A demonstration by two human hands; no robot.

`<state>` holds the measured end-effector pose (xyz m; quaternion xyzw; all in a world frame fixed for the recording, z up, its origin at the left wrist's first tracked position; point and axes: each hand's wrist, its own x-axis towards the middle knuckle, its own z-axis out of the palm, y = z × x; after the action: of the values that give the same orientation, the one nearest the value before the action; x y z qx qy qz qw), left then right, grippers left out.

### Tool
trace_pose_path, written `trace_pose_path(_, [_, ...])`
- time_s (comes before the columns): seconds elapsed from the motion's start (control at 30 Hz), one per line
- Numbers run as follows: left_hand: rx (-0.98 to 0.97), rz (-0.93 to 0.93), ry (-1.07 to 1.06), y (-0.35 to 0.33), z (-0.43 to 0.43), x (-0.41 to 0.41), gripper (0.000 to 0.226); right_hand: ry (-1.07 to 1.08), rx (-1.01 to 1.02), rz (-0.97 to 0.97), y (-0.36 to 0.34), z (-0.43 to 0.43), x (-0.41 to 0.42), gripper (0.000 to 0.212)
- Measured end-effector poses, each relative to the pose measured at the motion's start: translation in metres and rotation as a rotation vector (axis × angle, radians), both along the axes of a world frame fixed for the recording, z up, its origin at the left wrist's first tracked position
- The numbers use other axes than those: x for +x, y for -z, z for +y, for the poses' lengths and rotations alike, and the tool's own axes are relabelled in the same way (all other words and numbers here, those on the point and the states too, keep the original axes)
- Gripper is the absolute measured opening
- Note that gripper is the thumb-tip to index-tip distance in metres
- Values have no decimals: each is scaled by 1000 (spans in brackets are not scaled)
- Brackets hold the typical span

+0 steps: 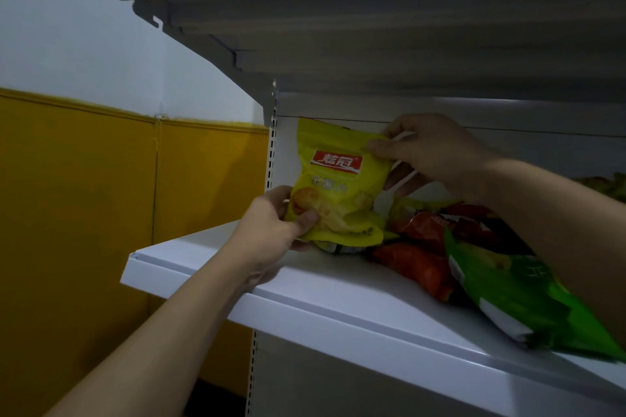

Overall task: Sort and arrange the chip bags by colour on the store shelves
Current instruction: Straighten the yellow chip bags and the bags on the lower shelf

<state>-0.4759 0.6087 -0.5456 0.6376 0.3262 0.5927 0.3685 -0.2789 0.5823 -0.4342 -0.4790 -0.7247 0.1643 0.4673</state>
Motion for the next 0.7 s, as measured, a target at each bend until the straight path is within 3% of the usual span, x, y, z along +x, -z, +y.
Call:
trace_pose_path(0.2, [65, 104, -114, 2, 3, 0, 22, 188, 126, -48, 2, 10, 6, 18])
trace_pose_path(0.43, [101, 178, -303, 3, 7, 2, 22, 241, 127, -238, -9, 11, 7, 18])
trace_pose_path(0.57, [56, 231, -414, 3, 11, 3, 32, 195, 84, -160, -26, 12, 5, 15])
trace_pose_path(0.63, [64, 320, -489, 3, 11, 3, 39, 190, 69, -150, -32, 17, 3, 11])
trace_pose_path(0.7, [125, 559, -576, 2, 13, -6, 44, 206, 63, -143, -35, 24, -1, 8])
